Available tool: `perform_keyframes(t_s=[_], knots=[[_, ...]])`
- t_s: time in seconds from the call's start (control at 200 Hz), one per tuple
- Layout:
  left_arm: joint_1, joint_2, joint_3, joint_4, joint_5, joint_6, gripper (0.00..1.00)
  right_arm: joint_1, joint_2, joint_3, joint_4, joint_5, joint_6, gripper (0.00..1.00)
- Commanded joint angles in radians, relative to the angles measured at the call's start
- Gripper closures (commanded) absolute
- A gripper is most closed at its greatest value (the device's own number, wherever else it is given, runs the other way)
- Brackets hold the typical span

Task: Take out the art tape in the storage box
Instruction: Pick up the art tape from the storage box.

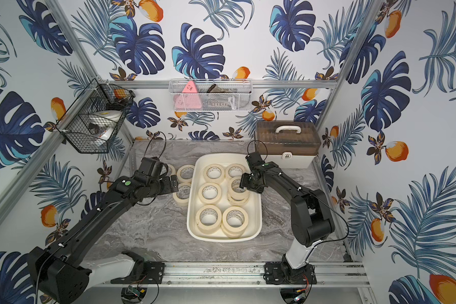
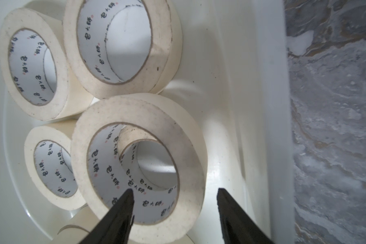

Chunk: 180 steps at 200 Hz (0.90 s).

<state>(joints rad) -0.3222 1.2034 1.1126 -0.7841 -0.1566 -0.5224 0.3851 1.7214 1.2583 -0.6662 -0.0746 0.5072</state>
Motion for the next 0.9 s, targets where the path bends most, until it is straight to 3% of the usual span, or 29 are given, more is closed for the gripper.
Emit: perform_keyframes(t_s=[0.0, 0.365, 0.666, 0.896], knots=[[0.002, -0.004, 0.007, -0.028, -0.009, 0.021, 0.01, -0.001, 0.022, 0.014, 0.018, 0.023, -0.003, 0.37], [0.002, -0.037, 0.017, -0.059, -0.046, 0.025, 0.01, -0.001, 0.076, 0.034, 0.024, 0.024, -0.007, 0.54], [0.002, -0.050, 0.008, -0.067, -0.051, 0.028, 0.01, 0.009, 0.002, 0.019, 0.037, 0.006, -0.028, 0.84], [0.002, -0.070, 0.028, -0.066, -0.004, 0.041, 0.01, 0.045, -0.038, 0.081, -0.035, 0.060, -0.037, 0.87]])
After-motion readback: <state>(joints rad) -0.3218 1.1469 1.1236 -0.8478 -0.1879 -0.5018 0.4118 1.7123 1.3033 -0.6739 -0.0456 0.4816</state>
